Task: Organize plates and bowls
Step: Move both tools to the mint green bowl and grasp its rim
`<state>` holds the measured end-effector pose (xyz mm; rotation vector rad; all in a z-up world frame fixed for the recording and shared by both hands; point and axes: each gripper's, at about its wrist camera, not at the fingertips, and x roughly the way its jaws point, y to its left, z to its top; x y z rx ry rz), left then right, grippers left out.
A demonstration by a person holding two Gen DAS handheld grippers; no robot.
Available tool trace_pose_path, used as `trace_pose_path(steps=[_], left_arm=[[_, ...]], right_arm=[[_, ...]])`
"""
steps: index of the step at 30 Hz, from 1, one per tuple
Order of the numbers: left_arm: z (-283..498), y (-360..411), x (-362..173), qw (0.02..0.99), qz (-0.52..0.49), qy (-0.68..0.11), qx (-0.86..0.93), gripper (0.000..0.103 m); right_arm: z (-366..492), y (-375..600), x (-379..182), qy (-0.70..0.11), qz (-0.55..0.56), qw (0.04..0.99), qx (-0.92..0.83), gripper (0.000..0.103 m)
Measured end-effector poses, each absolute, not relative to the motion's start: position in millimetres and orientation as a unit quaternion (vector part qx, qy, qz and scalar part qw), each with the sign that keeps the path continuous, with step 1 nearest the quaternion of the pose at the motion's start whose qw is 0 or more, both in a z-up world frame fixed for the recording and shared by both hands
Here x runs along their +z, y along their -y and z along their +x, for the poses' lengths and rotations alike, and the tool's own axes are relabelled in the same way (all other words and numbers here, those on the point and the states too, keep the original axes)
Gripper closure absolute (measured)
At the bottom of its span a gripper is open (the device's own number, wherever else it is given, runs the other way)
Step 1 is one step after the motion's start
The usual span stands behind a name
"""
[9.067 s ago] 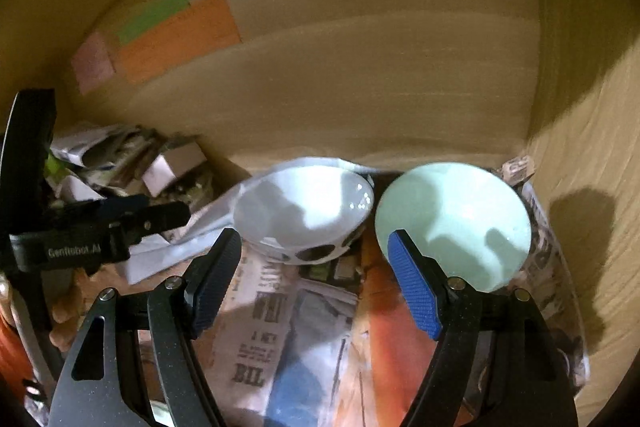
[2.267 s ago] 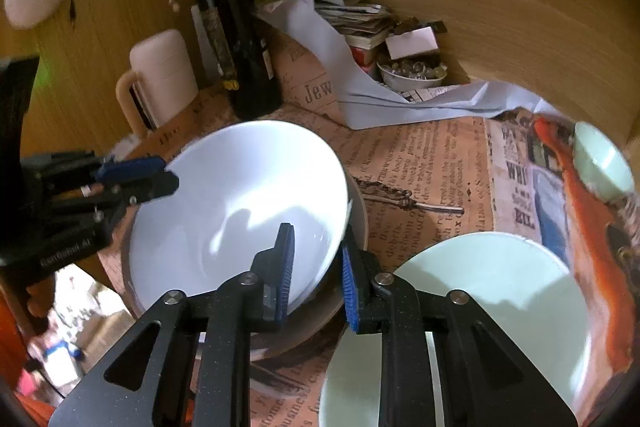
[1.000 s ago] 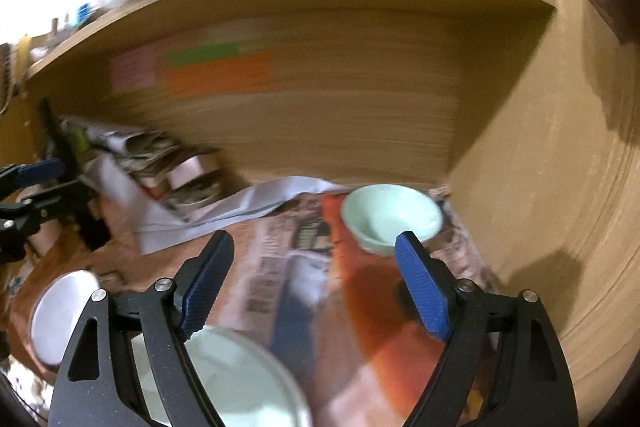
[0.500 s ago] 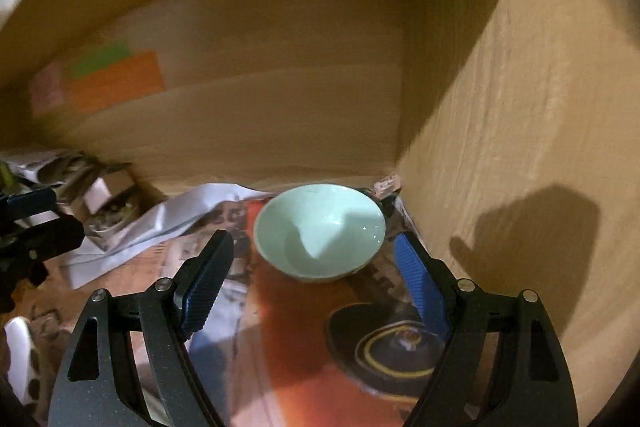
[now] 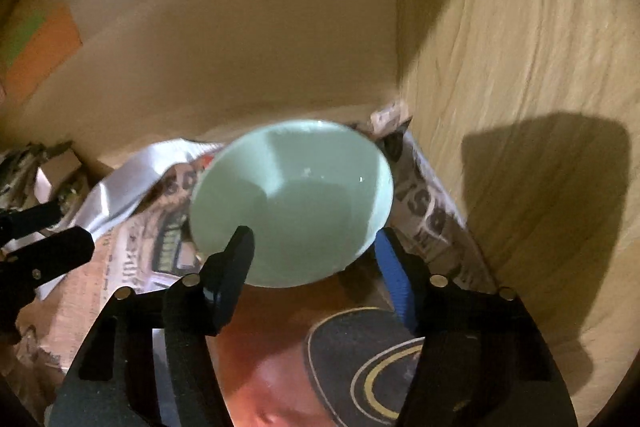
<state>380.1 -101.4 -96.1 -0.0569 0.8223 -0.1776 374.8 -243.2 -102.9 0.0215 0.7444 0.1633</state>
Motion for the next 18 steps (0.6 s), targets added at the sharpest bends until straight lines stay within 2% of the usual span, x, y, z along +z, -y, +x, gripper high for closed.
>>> trace_pose_path(steps=[5, 8, 11, 13, 16, 18], left_arm=[[391, 109, -103, 0.907, -0.022, -0.409, -0.099, 0.019], [397, 113, -110, 0.902, -0.016, -0.418, -0.105, 0.024], [403, 114, -118, 0.896, -0.015, -0.430, -0.111, 0.028], [405, 113, -122, 0.893, -0.018, -0.436, -0.111, 0.029], [410, 110, -129, 0.889, -0.024, -0.443, -0.109, 0.029], [415, 108, -131, 0.888, -0.029, -0.446, -0.107, 0.031]], right_arm=[[386, 243, -115, -0.375, 0.007, 0.924, 0.071, 0.046], [390, 243, -121, -0.378, 0.001, 0.924, 0.061, 0.051], [395, 243, -123, -0.377, 0.001, 0.924, 0.054, 0.062], [400, 243, -126, -0.379, 0.004, 0.924, 0.053, 0.074], [402, 250, -127, -0.388, 0.021, 0.919, 0.065, 0.082], [401, 255, -127, -0.393, 0.032, 0.915, 0.081, 0.083]])
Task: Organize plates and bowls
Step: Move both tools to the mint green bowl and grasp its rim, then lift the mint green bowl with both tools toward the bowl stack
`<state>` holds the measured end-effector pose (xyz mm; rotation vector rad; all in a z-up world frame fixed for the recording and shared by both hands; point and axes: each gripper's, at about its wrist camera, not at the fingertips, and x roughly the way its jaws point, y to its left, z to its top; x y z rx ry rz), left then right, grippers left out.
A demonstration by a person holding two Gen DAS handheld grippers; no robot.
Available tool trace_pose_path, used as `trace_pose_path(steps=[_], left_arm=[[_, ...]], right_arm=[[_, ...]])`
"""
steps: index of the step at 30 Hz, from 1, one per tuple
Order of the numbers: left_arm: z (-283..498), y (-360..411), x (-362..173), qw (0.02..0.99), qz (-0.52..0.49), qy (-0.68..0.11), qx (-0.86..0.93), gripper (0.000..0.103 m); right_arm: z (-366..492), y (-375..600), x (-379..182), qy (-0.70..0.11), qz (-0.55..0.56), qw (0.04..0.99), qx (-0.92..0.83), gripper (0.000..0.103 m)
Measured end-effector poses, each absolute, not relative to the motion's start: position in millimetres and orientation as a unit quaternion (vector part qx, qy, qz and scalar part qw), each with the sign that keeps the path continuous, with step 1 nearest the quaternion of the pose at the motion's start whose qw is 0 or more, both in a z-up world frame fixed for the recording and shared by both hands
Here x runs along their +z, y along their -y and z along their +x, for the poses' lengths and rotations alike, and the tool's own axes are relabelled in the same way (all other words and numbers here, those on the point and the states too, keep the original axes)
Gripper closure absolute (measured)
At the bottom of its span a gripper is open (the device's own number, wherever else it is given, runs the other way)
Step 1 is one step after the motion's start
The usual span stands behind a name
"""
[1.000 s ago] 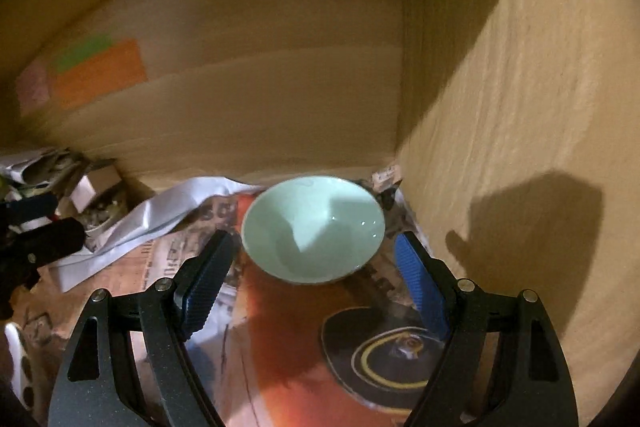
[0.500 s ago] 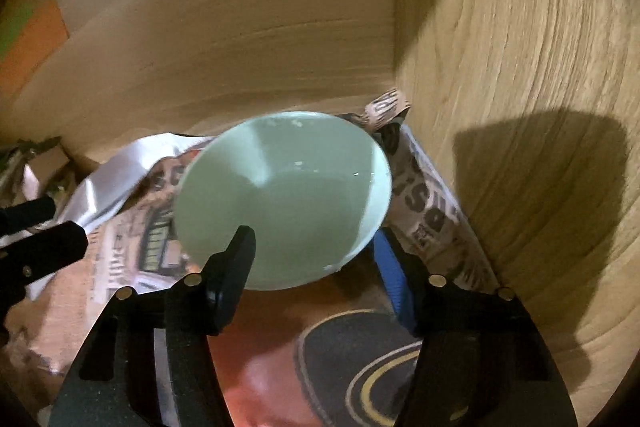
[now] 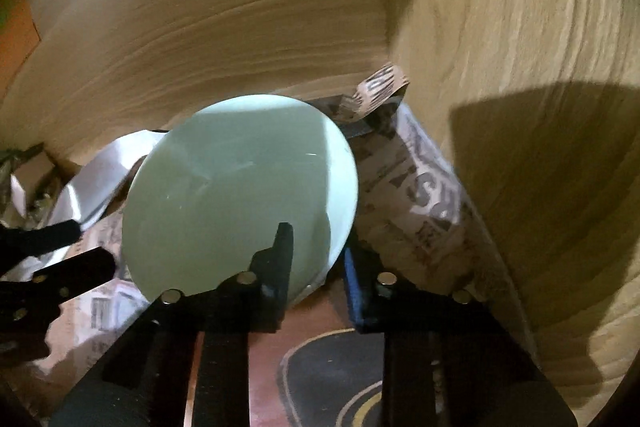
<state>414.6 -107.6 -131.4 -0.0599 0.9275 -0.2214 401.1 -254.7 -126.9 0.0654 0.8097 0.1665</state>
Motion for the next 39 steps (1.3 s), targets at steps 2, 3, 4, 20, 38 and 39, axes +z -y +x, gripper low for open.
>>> trace_pose_path(steps=[2, 3, 4, 20, 38, 39], left_arm=[[419, 103, -134, 0.887, -0.038, -0.450, -0.102, 0.031], [420, 100, -135, 0.886, -0.043, -0.452, -0.098, 0.032], [422, 98, -136, 0.884, -0.045, -0.455, -0.094, 0.034], [433, 99, -156, 0.863, -0.019, -0.494, -0.104, 0.092], [412, 104, -141, 0.871, 0.002, -0.480, -0.106, 0.091], [410, 104, -138, 0.873, 0.004, -0.476, -0.107, 0.091]], right_arm=[[397, 254, -127, -0.396, 0.028, 0.913, 0.094, 0.084], [395, 252, -126, -0.396, 0.024, 0.913, 0.098, 0.084], [393, 249, -127, -0.397, 0.018, 0.912, 0.106, 0.084], [385, 235, -133, -0.418, -0.001, 0.892, 0.171, 0.083], [371, 227, -120, -0.405, -0.011, 0.899, 0.167, 0.083], [369, 228, -118, -0.401, -0.012, 0.900, 0.167, 0.083]])
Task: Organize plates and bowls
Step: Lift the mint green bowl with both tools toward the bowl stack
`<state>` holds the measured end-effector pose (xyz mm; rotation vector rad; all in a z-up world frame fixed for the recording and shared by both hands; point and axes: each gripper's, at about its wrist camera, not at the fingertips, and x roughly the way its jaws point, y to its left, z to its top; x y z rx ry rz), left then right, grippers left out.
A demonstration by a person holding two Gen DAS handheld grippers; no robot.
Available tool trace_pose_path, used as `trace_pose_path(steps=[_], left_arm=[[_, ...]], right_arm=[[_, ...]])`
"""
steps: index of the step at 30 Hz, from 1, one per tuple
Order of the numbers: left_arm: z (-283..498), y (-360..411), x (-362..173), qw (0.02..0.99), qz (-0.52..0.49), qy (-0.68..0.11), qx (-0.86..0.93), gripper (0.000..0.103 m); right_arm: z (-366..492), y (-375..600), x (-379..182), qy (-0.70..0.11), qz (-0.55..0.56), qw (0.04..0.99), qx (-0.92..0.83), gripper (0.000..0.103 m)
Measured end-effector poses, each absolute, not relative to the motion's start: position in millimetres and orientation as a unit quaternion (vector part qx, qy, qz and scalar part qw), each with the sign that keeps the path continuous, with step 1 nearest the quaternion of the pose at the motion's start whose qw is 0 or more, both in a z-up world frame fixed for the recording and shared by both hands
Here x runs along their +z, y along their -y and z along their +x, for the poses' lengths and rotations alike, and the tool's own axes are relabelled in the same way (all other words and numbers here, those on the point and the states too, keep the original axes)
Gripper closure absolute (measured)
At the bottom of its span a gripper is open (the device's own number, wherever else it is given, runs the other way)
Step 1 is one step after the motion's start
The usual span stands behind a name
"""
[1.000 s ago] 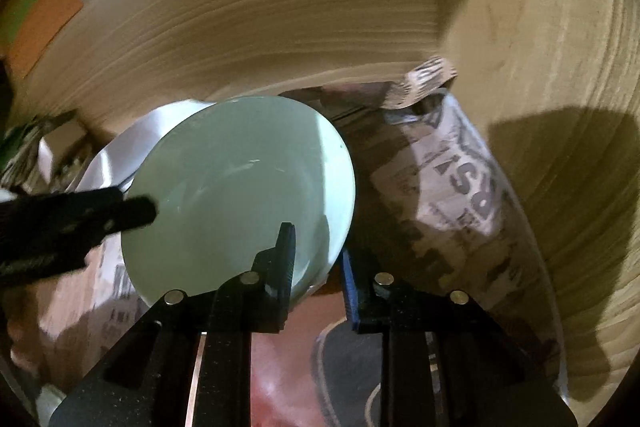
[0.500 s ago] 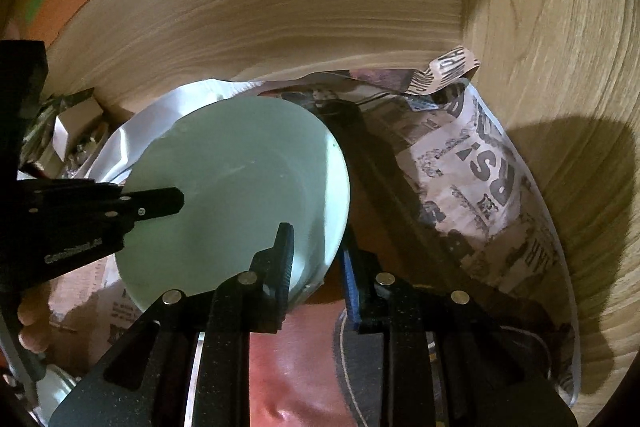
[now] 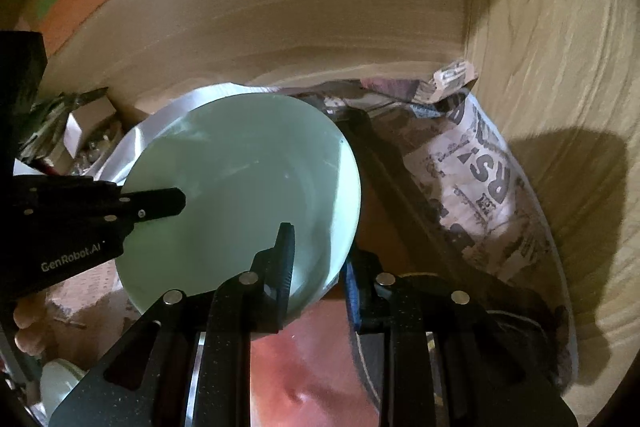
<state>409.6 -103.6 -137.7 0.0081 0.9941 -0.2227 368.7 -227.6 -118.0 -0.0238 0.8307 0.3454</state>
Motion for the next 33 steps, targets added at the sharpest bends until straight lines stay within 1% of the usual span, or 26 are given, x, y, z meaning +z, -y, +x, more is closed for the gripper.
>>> trace_pose_path(steps=[8, 19, 33], left_arm=[[376, 94, -109, 0.889, 0.008, -0.444, -0.111, 0.091], [328, 80, -85, 0.905, -0.001, -0.409, -0.116, 0.090], [262, 44, -85, 0.913, -0.029, -0.392, -0.112, 0.090]], right_arm=[[340, 225, -93, -0.366, -0.015, 0.914, 0.174, 0.083], [299, 218, -64, -0.327, -0.022, 0.926, 0.188, 0.083], [249, 189, -61, -0.308, -0.032, 0.927, 0.213, 0.083]])
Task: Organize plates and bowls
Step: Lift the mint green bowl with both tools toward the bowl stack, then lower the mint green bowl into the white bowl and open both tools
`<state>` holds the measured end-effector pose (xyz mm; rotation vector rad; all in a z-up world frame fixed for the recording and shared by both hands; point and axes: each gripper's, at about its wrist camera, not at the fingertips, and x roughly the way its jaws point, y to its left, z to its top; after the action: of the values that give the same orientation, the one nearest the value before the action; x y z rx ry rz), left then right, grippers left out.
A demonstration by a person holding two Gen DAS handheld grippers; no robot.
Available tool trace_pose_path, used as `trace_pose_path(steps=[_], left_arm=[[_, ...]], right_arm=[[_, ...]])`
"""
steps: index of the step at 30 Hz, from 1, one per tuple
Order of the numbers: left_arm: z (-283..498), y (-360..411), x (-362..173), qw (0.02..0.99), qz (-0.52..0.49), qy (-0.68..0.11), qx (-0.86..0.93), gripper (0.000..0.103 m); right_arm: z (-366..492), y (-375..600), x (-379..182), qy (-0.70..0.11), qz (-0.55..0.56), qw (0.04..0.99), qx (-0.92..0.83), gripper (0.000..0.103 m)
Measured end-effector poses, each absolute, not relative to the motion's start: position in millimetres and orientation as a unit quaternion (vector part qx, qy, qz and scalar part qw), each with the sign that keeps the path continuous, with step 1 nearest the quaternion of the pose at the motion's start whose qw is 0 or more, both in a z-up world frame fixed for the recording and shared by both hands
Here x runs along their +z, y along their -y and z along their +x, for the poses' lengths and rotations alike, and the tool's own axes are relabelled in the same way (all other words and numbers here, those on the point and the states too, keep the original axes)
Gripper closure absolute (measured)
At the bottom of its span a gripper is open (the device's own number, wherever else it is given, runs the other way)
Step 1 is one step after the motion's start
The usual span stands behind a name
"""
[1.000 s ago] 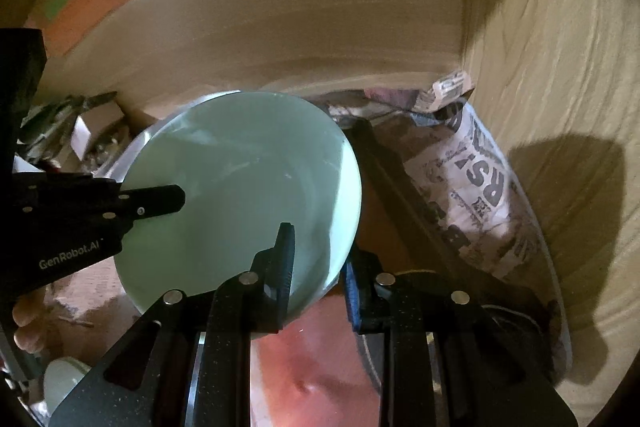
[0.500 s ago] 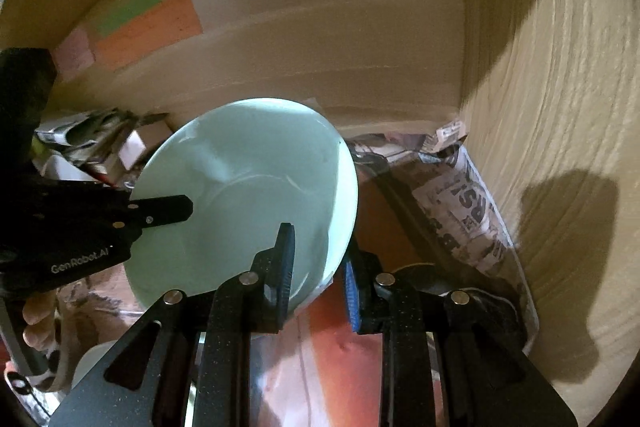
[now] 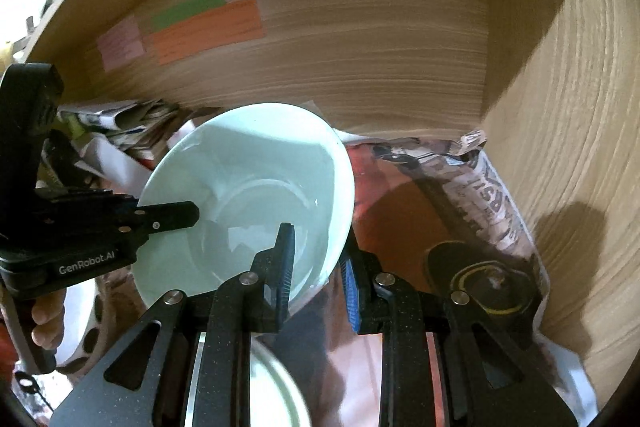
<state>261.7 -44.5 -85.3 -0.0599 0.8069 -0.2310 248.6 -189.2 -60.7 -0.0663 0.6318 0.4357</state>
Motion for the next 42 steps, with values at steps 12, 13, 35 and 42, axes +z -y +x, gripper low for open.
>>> trace_pose_path(steps=[12, 13, 35, 42], left_arm=[[210, 11, -94, 0.913, -0.054, -0.391, -0.106, 0.090], [206, 9, -95, 0.913, -0.056, -0.391, -0.105, 0.090], [115, -62, -108, 0.925, -0.087, -0.368, -0.049, 0.090], [97, -81, -109, 0.930, -0.089, -0.357, -0.021, 0.090]], right_arm=[[209, 159, -70, -0.305, -0.039, 0.922, 0.236, 0.083], [205, 157, -71, -0.305, -0.040, 0.921, 0.238, 0.083], [150, 91, -87, -0.301, -0.062, 0.900, 0.309, 0.083], [141, 73, -91, -0.304, -0.063, 0.890, 0.334, 0.083]])
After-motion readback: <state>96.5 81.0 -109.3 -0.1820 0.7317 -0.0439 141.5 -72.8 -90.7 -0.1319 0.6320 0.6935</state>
